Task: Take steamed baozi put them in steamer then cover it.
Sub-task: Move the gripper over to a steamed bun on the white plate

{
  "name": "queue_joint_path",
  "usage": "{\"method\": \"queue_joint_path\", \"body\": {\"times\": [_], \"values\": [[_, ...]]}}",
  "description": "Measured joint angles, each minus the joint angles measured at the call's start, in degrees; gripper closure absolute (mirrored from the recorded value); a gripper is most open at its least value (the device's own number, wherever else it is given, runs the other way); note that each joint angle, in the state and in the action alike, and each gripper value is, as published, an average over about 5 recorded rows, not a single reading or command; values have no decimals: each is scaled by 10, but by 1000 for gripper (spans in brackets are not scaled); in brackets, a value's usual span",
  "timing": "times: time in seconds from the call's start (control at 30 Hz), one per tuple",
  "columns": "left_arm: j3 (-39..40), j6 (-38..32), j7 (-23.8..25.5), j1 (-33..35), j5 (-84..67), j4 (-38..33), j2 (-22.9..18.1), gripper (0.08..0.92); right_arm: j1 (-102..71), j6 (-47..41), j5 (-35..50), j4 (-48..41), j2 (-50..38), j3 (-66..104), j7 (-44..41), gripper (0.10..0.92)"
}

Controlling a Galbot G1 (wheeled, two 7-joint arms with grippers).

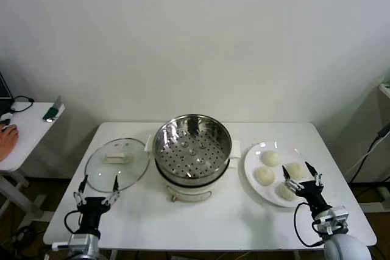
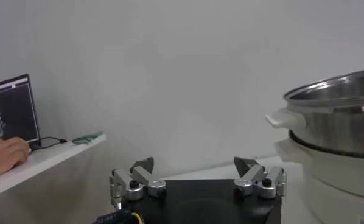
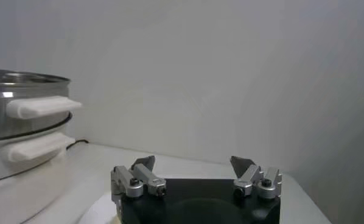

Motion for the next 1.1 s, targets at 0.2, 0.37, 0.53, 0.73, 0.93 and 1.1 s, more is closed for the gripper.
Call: {"method": "queue_joint_path", "body": {"times": [0.2,0.37,0.53,0.73,0.93,1.1], "values": [[1,3,0,2,1,-2,1,177,33,-51,-24,-9,-59,-18,-47,203],[3,5,0,0,1,-3,3,177,90,-107,-56,-31,-142,-62,-113,203],[4,12,5,1,1,-5,5,177,186,-130,-99,-80,-223,-146,-197,203],[2,20,9,-3,2,-1,8,177,336,-130,-142,-155,-292,-292,-293,203],[0,26,11,-6,5,3,10,177,506,-112,-170,-230,-319,-469,-366,203],[-2,27,10,-8,7,3,10,177,634,-95,-188,-293,-313,-612,-409,203]]}}
